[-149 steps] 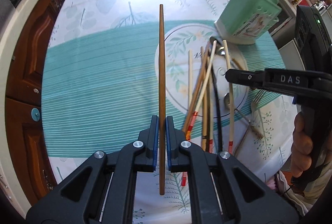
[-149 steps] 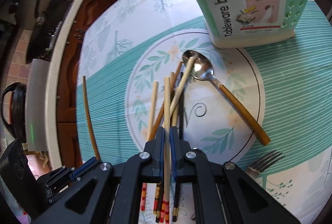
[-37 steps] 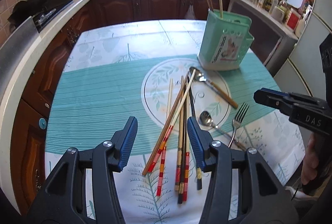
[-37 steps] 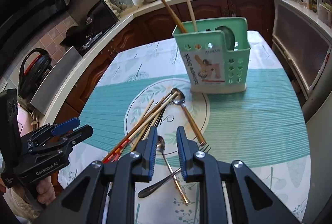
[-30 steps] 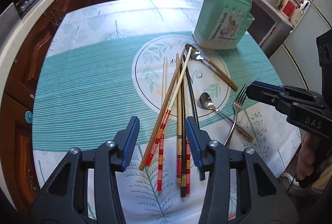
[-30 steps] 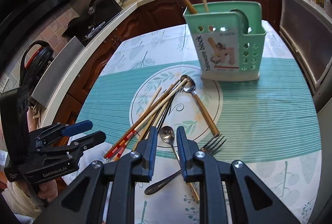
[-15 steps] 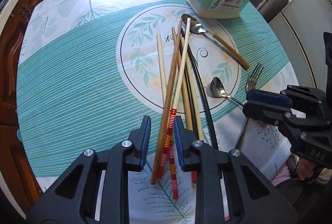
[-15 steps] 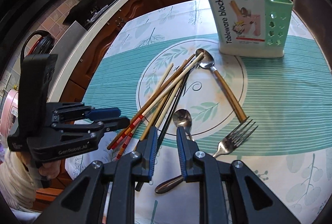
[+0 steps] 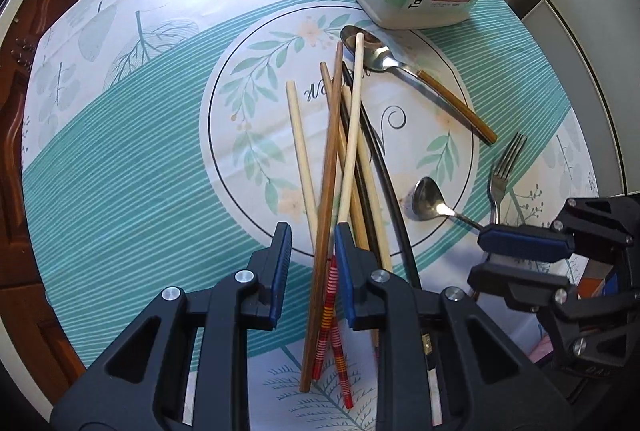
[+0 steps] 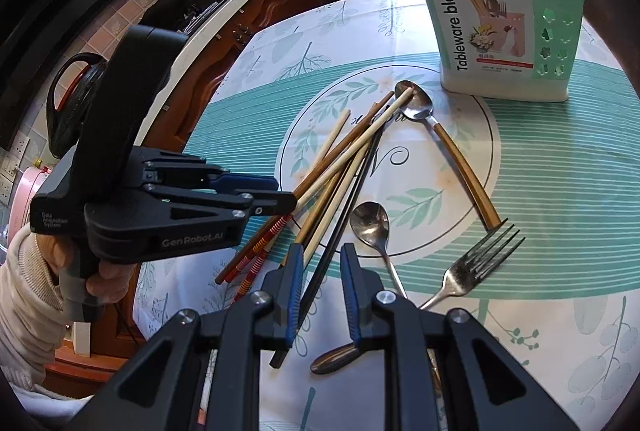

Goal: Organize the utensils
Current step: 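Close the left tool on another brown chopstick, then grasp a light wooden chopstick with the right tool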

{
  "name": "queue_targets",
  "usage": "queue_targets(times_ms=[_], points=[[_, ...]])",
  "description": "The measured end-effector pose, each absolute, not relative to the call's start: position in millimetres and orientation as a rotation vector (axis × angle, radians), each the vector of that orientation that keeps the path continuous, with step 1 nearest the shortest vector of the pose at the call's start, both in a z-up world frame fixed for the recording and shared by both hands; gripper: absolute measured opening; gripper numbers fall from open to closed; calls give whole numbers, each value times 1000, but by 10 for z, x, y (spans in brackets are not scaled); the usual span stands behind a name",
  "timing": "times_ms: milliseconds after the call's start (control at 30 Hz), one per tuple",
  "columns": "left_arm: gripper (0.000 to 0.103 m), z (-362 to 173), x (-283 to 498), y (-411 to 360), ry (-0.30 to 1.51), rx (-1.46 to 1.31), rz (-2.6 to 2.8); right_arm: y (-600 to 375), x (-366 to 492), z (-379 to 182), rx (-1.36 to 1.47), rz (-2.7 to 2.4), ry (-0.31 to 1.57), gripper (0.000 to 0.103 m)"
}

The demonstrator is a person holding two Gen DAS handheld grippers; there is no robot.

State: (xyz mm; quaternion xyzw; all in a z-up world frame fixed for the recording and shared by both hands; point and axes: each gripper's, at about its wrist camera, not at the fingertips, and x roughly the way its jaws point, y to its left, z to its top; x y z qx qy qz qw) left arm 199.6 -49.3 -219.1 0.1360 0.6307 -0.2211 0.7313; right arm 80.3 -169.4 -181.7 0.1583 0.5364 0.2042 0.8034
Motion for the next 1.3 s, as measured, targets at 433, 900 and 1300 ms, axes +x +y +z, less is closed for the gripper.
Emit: queue_targets(times_ms=[433,900,1300], points=[[19,-2258,2285,-568,1462,314,-450,-1756,808,-1840,370,455,1147,19],[4,-2347,2273,-603,1489,311,-450,-1756,798,-1818,368,464,1146,19],[4,-2103,2042,-135,1433,206,-410,-1771,1165,-1799,505,410,1200,19]])
